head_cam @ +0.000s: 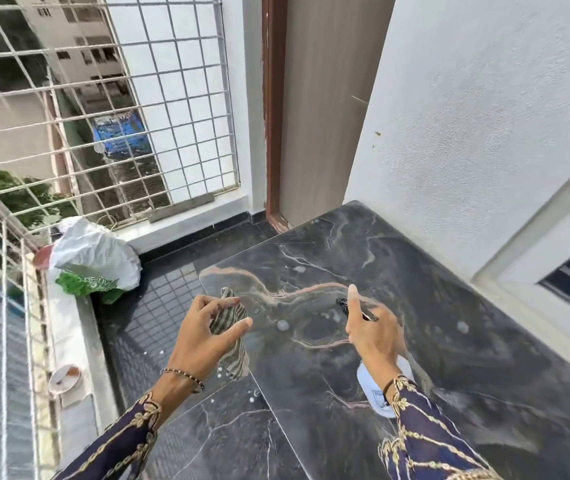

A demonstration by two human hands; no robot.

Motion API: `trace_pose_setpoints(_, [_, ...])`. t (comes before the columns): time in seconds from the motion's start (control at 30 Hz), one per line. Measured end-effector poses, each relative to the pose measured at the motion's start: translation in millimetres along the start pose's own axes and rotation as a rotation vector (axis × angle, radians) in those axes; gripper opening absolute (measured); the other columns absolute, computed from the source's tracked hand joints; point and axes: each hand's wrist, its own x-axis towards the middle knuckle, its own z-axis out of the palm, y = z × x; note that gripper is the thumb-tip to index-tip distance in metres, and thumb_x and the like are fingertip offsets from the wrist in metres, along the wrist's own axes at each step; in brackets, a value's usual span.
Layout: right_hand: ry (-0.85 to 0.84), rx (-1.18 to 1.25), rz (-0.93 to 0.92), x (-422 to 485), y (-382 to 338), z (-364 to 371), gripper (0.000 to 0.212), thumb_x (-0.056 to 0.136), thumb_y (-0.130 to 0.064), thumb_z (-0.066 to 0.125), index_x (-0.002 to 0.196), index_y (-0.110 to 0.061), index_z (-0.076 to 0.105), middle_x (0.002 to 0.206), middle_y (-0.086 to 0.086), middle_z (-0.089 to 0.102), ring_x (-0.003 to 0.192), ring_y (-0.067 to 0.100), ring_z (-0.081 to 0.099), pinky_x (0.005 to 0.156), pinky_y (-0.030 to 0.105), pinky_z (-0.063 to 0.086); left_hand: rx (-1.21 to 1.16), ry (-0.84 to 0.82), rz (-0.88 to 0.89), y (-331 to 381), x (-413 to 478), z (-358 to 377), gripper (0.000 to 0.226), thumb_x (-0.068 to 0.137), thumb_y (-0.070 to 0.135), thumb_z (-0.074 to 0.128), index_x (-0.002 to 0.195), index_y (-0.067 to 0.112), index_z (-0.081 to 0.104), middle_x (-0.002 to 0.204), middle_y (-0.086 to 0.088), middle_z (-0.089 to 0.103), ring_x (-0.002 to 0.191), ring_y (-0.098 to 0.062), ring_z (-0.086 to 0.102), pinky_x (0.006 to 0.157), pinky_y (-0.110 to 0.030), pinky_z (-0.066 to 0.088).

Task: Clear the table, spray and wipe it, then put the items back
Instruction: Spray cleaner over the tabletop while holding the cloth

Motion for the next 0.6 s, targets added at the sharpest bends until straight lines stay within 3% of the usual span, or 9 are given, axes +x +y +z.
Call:
trace_pose_setpoints(0.03, [0.005, -0.059, 0.002, -4.0, -1.2, 3.8, 0.103, 0.073, -0.100, 0.015, 0.069, -0.018, 0.077, 0.077, 0.008, 0.075, 0.082, 0.029, 0.071, 0.084, 0.038, 0.056, 0.001, 0.004, -0.003, -2.5, -1.9, -4.3, 0.039, 0.072, 0.044, 0.078, 0.107, 0.032, 0.066, 0.099, 0.008, 0.051, 0.090, -0.005, 0.058, 0.073, -0.020, 0.054])
trace_pose_setpoints(0.1, [-0.050, -0.058, 0.017, -11.2, -3.1, 9.8, 0.104, 0.072, -0.101, 0.015, 0.070, -0.017, 0.077, 0.079, 0.010, 0.075, 0.084, 0.030, 0.070, 0.088, 0.041, 0.055, 0.003, 0.008, -0.005, -7.1, -5.1, -12.2, 0.038, 0.073, 0.043, 0.078, 0.107, 0.030, 0.066, 0.097, 0.008, 0.050, 0.088, -0.002, 0.057, 0.071, -0.014, 0.053])
trace_pose_setpoints(0.2, [-0.154, 0.100, 0.013, -25.9, -4.9, 10.4, 0.097, 0.072, -0.101, 0.025, 0.052, -0.018, 0.071, 0.052, -0.002, 0.070, 0.049, 0.013, 0.067, 0.073, 0.034, 0.054, 0.009, 0.022, 0.013, -10.4, -8.3, -21.0, 0.035, 0.075, 0.042, 0.077, 0.106, 0.031, 0.065, 0.099, 0.008, 0.052, 0.087, 0.010, 0.056, 0.065, -0.002, 0.047])
trace_pose_setpoints(0.27, [-0.181, 0.128, -0.011, -38.4, -5.3, 8.7, 0.090, 0.075, -0.098, 0.030, 0.050, -0.022, 0.071, 0.046, -0.005, 0.067, 0.035, 0.014, 0.061, 0.064, 0.029, 0.049, 0.022, 0.028, 0.021, -11.2, -8.9, -25.3, 0.035, 0.076, 0.041, 0.077, 0.108, 0.028, 0.066, 0.096, 0.008, 0.052, 0.084, 0.016, 0.053, 0.064, 0.002, 0.043])
trace_pose_setpoints(0.33, [-0.170, 0.097, -0.011, -51.0, -1.1, 7.0, 0.092, 0.077, -0.097, 0.029, 0.048, -0.019, 0.068, 0.046, -0.002, 0.067, 0.037, 0.014, 0.062, 0.066, 0.030, 0.052, 0.027, 0.020, 0.027, -11.3, -9.0, -28.2, 0.036, 0.077, 0.040, 0.076, 0.108, 0.025, 0.068, 0.094, 0.009, 0.051, 0.082, 0.018, 0.052, 0.063, 0.004, 0.041])
trace_pose_setpoints(0.47, [-0.057, -0.053, 0.026, -69.4, 17.8, -2.5, 0.090, 0.077, -0.097, 0.028, 0.049, -0.020, 0.065, 0.056, 0.003, 0.069, 0.064, 0.025, 0.069, 0.079, 0.041, 0.057, 0.031, -0.014, 0.041, -10.2, -5.3, -28.9, 0.036, 0.077, 0.041, 0.076, 0.108, 0.025, 0.068, 0.096, 0.009, 0.051, 0.081, 0.009, 0.054, 0.063, 0.002, 0.043])
trace_pose_setpoints(0.6, [-0.038, 0.003, 0.113, -82.0, 47.7, -23.5, 0.091, 0.076, -0.095, 0.032, 0.048, -0.017, 0.070, 0.049, -0.003, 0.069, 0.060, 0.020, 0.070, 0.080, 0.044, 0.059, 0.000, -0.073, 0.063, -6.6, -1.4, -21.4, 0.034, 0.077, 0.041, 0.076, 0.107, 0.026, 0.069, 0.099, 0.004, 0.053, 0.081, 0.009, 0.054, 0.068, -0.005, 0.045])
